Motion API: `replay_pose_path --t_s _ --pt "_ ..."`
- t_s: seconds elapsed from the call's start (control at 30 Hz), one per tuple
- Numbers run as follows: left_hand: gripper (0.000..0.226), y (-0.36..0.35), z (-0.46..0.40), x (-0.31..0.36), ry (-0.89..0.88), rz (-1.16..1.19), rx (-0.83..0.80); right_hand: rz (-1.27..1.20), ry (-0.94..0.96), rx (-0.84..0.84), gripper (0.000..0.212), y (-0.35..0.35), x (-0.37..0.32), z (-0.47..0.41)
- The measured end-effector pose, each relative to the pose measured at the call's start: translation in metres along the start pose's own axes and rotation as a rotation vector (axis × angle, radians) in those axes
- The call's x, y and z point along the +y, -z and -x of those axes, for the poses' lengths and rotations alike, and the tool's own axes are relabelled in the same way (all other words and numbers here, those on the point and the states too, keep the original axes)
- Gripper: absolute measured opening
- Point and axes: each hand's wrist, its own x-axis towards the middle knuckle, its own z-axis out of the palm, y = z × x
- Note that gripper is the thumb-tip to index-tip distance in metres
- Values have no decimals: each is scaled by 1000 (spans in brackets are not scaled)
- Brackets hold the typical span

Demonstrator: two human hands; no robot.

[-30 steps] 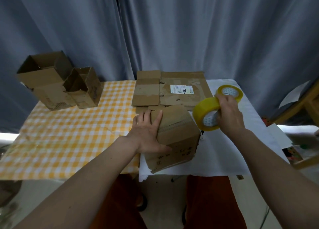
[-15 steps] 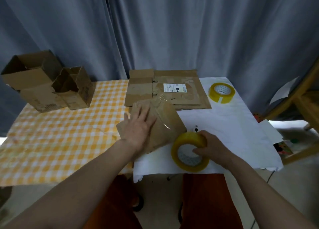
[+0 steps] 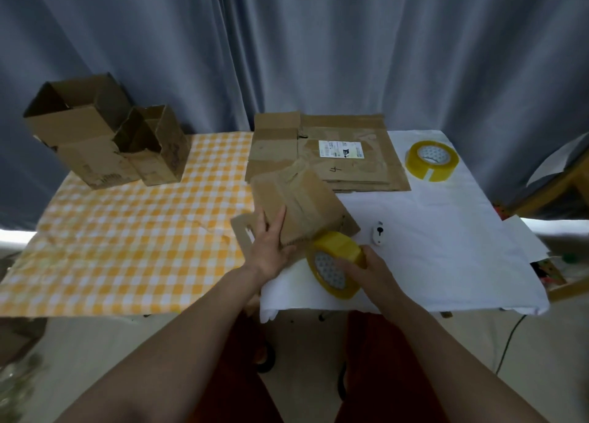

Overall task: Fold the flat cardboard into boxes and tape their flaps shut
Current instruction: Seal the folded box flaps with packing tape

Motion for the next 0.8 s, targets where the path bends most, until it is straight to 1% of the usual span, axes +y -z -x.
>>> replay_pose_path --t_s 0.07,0.13,0.17,0.2,0.27,0.33,0.37,0.43,0.5,0.57,0.67,0.8 --pt "84 14 -10 -6 -37 -50 -50 -16 -13 -30 31 -8 -2 -1" --pt "81 21 -17 -10 -53 -84 -39 -8 -45 -66 32 -19 -5 -3" --pt "79 21 -19 -11 -58 -54 -29 -14 -66 -86 30 -25 -5 -4" --pt "77 18 -20 -10 -57 14 -30 -29 -83 -107 25 -30 -6 -4" --pt "70 12 -20 -7 7 233 -42 -69 -98 -150 18 -36 -5 -6" --pt "68 4 -23 -4 61 400 1 -81 -101 -178 19 -37 -3 -6" --pt "71 0 -25 -2 63 418 47 -73 -99 -186 21 -36 -2 -6" --pt "75 -8 -28 -1 63 390 143 -59 -100 -185 21 -33 -1 -7" --pt "79 -14 -32 1 77 361 205 -55 -121 -186 19 -32 -2 -9" --pt "83 -16 -36 0 81 364 212 -64 -199 -202 26 -33 0 -9" --pt "82 -16 -39 -1 91 386 186 -85 -333 -192 41 -37 1 -8" --pt "84 -15 -37 2 96 401 187 -29 -369 -194 42 -34 -11 -12"
